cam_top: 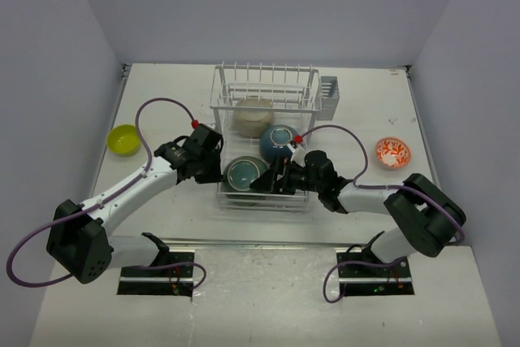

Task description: Unload the bowls from the dish rack

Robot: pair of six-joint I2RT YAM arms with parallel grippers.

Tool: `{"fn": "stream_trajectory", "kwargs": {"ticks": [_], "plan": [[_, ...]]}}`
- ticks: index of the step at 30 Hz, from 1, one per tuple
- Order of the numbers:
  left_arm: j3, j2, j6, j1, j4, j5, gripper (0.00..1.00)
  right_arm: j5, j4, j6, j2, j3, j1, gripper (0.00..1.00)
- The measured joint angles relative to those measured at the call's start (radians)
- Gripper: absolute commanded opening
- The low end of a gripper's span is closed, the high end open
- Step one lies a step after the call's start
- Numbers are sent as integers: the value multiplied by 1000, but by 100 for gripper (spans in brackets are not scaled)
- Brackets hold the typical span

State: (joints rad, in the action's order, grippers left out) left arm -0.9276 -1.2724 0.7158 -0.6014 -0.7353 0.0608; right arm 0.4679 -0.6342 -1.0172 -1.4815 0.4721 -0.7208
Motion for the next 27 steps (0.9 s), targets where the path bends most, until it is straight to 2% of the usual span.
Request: {"fn": "stream_trajectory", "kwargs": {"ticks": [27], "plan": [[4,-5,6,-11,5,-58,0,14,224,121,108,42,-11,99]]}}
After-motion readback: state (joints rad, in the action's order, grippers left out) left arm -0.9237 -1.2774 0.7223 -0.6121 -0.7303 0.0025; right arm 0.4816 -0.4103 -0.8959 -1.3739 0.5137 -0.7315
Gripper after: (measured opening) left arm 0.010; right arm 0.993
